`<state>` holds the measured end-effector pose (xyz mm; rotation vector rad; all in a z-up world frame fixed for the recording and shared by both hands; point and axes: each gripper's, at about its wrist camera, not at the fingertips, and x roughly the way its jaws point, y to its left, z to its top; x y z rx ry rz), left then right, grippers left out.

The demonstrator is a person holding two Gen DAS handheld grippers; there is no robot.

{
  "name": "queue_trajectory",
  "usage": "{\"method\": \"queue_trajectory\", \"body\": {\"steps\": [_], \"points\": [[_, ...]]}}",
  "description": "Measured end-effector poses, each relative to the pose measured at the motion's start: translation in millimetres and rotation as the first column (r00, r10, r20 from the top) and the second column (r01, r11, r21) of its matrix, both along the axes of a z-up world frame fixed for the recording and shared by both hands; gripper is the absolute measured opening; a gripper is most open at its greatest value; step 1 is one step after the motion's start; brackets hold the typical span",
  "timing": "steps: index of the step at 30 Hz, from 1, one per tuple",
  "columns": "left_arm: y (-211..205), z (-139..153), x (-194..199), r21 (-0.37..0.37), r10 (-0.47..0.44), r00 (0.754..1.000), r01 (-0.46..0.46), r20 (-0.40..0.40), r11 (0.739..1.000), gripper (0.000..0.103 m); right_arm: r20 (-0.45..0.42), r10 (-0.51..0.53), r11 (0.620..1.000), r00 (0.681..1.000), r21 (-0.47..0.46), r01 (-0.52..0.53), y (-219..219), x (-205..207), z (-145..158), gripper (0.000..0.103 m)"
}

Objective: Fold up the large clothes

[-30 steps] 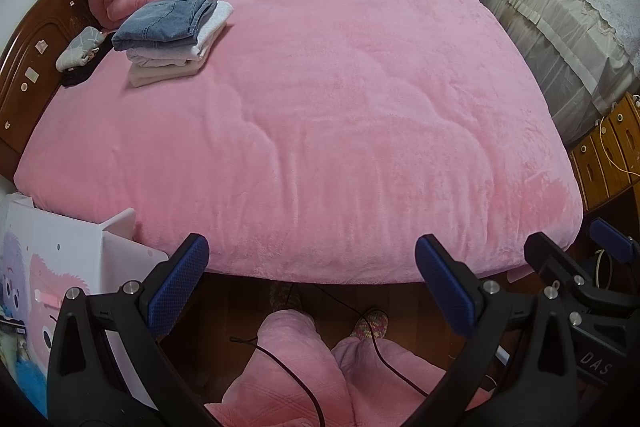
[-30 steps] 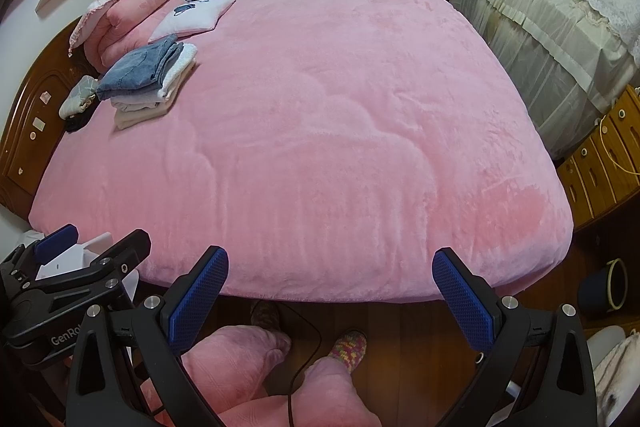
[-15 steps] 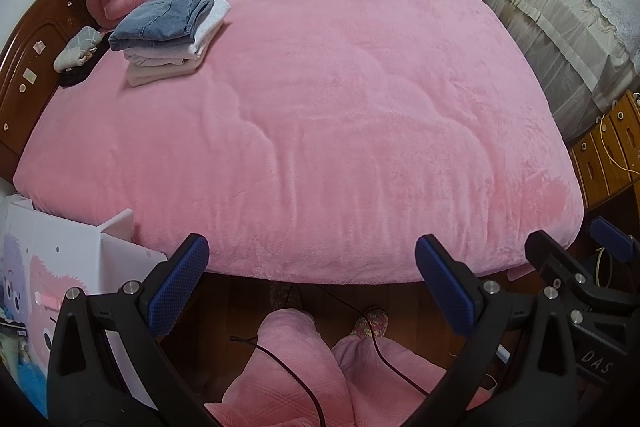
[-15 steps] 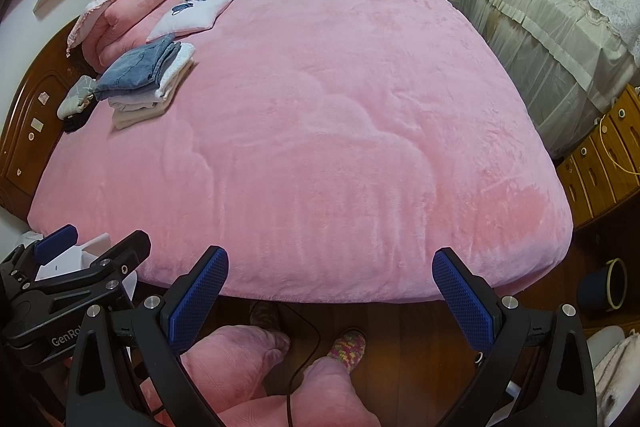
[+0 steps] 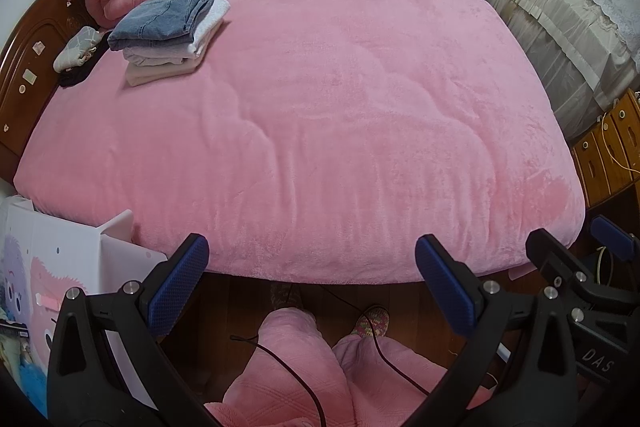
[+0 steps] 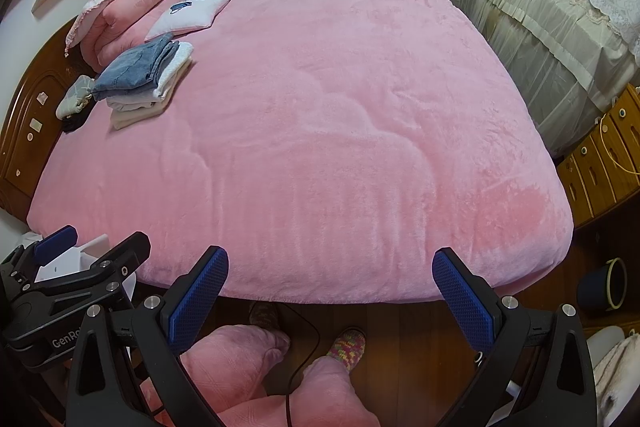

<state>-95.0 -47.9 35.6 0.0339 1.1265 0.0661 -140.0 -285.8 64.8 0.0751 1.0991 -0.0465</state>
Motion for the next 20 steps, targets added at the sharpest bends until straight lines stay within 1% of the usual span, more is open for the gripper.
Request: {"method": "queue_trajectory", "body": {"steps": [4, 20], "points": [[5.9, -3.2, 3.7, 0.002, -0.011, 1.000, 0.011, -0.004, 1.000, 0.102, -0.001, -0.001, 1.000, 1.000, 0.000, 0.001, 0.2, -0.1, 0.3, 0.103], [7.6, -3.7, 6.1, 0.003, -0.015, 1.000, 0.015, -0.005, 1.000, 0.102, -0.005, -0.001, 1.000, 1.000, 0.004, 0.001, -2.0, 1.2, 0.7, 0.103]]}}
